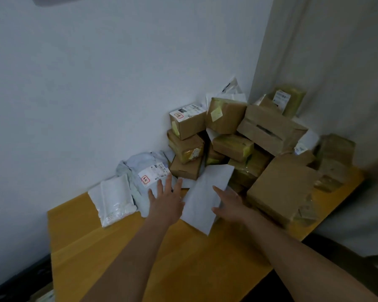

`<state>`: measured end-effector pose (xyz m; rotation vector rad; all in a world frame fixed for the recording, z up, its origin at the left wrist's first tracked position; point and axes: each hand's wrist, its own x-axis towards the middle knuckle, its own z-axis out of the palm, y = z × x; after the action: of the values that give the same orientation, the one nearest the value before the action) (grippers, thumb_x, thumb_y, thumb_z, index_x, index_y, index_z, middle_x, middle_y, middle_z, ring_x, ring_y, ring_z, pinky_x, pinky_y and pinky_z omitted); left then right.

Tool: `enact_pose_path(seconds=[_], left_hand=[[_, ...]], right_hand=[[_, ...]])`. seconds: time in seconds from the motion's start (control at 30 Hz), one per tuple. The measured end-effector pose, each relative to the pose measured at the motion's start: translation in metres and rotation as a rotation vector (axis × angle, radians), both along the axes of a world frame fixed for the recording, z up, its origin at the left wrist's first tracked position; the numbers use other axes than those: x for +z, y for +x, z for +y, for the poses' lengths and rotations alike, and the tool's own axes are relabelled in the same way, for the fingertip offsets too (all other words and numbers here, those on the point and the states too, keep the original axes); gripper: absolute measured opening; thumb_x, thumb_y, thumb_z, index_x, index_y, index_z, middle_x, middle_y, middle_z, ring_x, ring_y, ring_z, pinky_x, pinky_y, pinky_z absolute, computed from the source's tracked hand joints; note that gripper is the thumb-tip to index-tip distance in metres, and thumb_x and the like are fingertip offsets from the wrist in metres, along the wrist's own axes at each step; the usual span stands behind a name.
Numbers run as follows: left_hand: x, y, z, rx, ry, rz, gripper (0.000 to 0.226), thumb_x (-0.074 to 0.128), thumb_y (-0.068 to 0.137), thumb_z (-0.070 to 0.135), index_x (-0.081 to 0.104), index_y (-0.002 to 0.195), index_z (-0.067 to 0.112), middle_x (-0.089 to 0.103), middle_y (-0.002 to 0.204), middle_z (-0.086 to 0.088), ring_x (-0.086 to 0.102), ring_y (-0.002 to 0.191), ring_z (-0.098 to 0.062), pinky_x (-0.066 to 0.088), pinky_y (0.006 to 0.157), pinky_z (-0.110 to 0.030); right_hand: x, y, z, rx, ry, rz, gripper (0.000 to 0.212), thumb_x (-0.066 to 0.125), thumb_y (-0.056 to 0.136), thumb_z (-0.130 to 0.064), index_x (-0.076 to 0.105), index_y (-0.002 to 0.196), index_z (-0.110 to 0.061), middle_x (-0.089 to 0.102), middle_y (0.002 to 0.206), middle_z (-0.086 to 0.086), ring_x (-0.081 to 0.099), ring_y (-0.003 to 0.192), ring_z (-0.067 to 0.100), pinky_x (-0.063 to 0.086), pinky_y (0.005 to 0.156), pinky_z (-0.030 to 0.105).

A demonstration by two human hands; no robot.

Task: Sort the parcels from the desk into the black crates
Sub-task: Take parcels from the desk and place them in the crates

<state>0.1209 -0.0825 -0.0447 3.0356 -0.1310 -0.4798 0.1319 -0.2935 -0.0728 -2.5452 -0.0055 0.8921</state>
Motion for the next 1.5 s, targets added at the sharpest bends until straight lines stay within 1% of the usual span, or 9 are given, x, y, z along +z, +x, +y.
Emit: enact_pose_path(seconds=[0.2,0.37,0.57,0.73,0.9,0.97,1.07,1.2,1.5], left_hand=[[0.002,0.014,-0.009,0.113,-0.009,0.022,0.066,0.039,0.102,0.044,0.002,0.156,0.032,-0.01,0.164,-0.001,-0.004,0.15,-0.032,0.008,0.118,-0.06],[0.008,0.021,-0.005,0.175,-0.078,0.11,0.07,0.044,0.099,0.047,0.006,0.156,0.031,-0.004,0.163,-0.004,0.0,0.15,-0.032,0.011,0.117,-0.06],[0.023,0.036,-0.011,0.209,-0.315,0.221,0.08,0.058,0.087,0.063,0.025,0.151,0.027,0.031,0.152,-0.008,0.031,0.138,-0.032,0.029,0.111,-0.056],[0.045,0.037,-0.002,0.187,-0.566,0.018,0.04,0.058,0.096,0.02,0.05,0.135,0.015,0.061,0.124,-0.009,0.054,0.097,-0.017,0.041,0.081,-0.027],[0.065,0.044,0.03,0.344,-0.716,-0.292,0.015,0.051,0.094,0.0,0.063,0.103,0.002,0.066,0.1,-0.017,0.061,0.098,-0.032,0.035,0.07,-0.027],[0.075,0.054,0.041,0.495,-0.836,-0.374,0.019,0.055,0.093,0.003,0.065,0.109,0.001,0.067,0.107,-0.02,0.062,0.102,-0.034,0.046,0.079,-0.033],[0.086,0.058,0.039,0.71,-1.232,-0.331,0.026,0.056,0.094,0.003,0.063,0.12,0.003,0.067,0.115,-0.019,0.065,0.097,-0.03,0.055,0.082,-0.038],[0.082,0.041,0.058,0.887,-1.641,-0.093,0.026,0.05,0.1,0.003,0.058,0.125,0.002,0.068,0.115,-0.016,0.068,0.095,-0.03,0.059,0.073,-0.039],[0.088,0.011,0.088,0.857,-1.746,-0.051,0.026,0.054,0.099,0.019,0.065,0.12,0.007,0.073,0.111,-0.011,0.071,0.101,-0.027,0.057,0.083,-0.042]], right_hand=[[-0.007,0.039,-0.006,-0.067,0.131,0.15,0.077,0.05,0.1,-0.044,0.004,0.158,-0.024,0.007,0.163,0.01,0.017,0.148,0.032,0.028,0.117,0.041],[0.011,0.056,0.009,-0.204,0.319,0.066,0.057,0.048,0.103,-0.029,0.031,0.153,-0.006,0.031,0.157,0.012,0.038,0.139,0.026,0.037,0.104,0.03],[0.071,0.074,0.036,-0.197,0.438,-0.005,0.036,0.051,0.101,-0.027,0.061,0.125,-0.002,0.065,0.115,0.017,0.062,0.102,0.024,0.05,0.081,0.033],[0.121,0.073,0.06,-0.142,0.488,-0.096,0.033,0.05,0.101,-0.024,0.065,0.12,-0.001,0.062,0.095,0.01,0.055,0.08,0.013,0.044,0.064,0.023],[0.142,0.076,0.073,-0.217,0.616,-0.357,0.058,0.058,0.096,-0.023,0.035,0.149,-0.024,0.053,0.112,0.004,0.054,0.092,0.013,0.053,0.076,0.024],[0.141,0.08,0.074,-0.269,0.534,-0.409,0.075,0.06,0.093,-0.037,0.02,0.155,-0.023,0.042,0.14,0.011,0.047,0.124,0.027,0.046,0.103,0.044],[0.125,0.088,0.079,-0.414,0.598,-0.234,0.081,0.052,0.098,-0.045,0.004,0.158,-0.018,0.027,0.158,0.005,0.031,0.142,0.027,0.032,0.115,0.04],[0.119,0.091,0.099,-0.399,0.755,-0.211,0.047,0.048,0.101,-0.015,0.039,0.148,-0.017,0.056,0.137,0.001,0.056,0.117,0.018,0.048,0.093,0.03],[0.125,0.08,0.097,-0.464,0.957,-0.102,0.033,0.05,0.101,-0.006,0.059,0.133,-0.009,0.067,0.125,0.009,0.063,0.106,0.021,0.054,0.078,0.03]])
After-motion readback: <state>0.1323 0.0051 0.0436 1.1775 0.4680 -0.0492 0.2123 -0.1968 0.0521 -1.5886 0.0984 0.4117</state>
